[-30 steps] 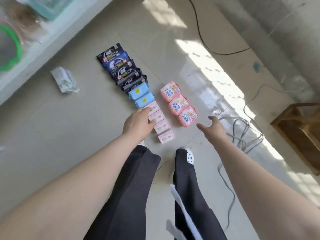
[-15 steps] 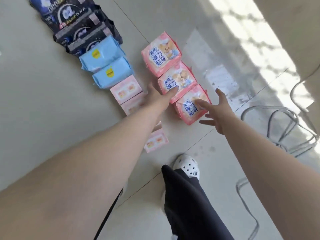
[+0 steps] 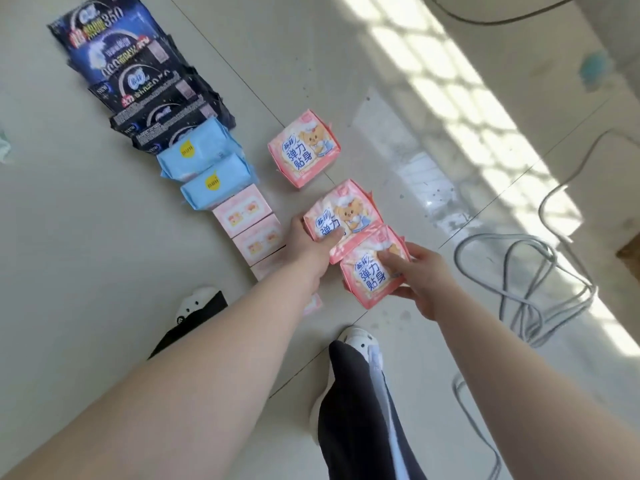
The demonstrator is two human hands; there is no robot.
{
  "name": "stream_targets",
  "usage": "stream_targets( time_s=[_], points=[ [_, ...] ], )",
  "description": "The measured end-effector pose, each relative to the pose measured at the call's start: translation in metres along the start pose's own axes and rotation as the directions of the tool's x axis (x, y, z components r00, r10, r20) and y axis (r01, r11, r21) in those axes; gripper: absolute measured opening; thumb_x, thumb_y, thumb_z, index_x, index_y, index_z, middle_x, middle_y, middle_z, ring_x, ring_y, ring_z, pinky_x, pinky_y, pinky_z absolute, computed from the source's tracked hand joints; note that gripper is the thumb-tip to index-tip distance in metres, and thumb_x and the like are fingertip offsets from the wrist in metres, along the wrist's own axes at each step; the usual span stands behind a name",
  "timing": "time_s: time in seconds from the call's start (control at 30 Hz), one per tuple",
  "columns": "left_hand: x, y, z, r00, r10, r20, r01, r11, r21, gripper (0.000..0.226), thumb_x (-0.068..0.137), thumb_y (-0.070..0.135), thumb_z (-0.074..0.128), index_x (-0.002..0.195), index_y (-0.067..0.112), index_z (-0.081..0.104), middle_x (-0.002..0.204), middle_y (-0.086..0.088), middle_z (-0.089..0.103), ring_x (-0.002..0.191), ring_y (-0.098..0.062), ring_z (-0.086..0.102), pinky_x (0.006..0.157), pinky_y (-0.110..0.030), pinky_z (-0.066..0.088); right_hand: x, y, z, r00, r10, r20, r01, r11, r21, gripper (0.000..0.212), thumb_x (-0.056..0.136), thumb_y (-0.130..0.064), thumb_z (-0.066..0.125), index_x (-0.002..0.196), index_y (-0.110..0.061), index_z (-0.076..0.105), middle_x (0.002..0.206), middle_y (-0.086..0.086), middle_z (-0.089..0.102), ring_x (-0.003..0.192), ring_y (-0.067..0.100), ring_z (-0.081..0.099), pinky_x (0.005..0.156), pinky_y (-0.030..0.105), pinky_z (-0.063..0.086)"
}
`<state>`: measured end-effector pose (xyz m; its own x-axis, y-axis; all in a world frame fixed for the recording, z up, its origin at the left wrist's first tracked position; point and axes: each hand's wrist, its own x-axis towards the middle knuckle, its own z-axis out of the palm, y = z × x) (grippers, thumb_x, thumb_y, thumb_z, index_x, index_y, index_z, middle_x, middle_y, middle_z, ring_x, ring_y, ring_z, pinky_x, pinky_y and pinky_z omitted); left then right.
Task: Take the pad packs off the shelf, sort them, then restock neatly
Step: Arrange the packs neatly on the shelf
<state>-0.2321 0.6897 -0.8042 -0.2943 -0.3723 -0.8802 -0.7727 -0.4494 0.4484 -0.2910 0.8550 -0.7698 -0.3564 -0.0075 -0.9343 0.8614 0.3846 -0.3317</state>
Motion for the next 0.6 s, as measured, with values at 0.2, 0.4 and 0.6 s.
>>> stream_targets(
  time_s=[0.2,0.4,0.6],
  points=[
    [-0.12,0.056,-0.055,1.0,0.015,0.023,-0.015,1.0,0.005,0.05,0.079,0.022,0.077,0.119,0.029,0.048,0.112,0.005,0.065,0.098,-0.018,0.065,0.086,-0.049,0.055,-0.141,-0.037,0.01,1.0,0.003,0.025,-0.004,0.999,0.04,0.029,0.082,-0.008,0.074,0.11,-0.009,0.065,0.083,0.009,0.075,0.068,0.021,0.073,0.056,0.034,0.058],
    [-0.262,0.181,-0.162,0.996,0.088,0.009,-0.089,0.995,0.042,0.058,0.072,0.023,0.083,0.121,0.03,0.052,0.113,0.003,0.067,0.1,-0.02,0.066,0.089,-0.047,0.054,-0.326,-0.13,0.055,0.986,-0.096,0.14,0.093,0.995,0.025,0.024,0.082,-0.004,0.073,0.105,-0.001,0.068,0.086,0.019,0.075,0.069,0.029,0.073,0.056,0.04,0.059],
    [-0.395,0.313,-0.264,0.952,0.301,-0.051,-0.3,0.954,0.017,0.059,0.067,0.02,0.086,0.118,0.021,0.055,0.11,-0.002,0.067,0.097,-0.025,0.067,0.081,-0.052,0.057,-0.477,-0.219,0.12,0.941,-0.274,0.198,0.275,0.961,0.023,0.031,0.081,-0.013,0.075,0.11,-0.005,0.065,0.1,0.022,0.072,0.076,0.031,0.071,0.059,0.038,0.06]
  ],
)
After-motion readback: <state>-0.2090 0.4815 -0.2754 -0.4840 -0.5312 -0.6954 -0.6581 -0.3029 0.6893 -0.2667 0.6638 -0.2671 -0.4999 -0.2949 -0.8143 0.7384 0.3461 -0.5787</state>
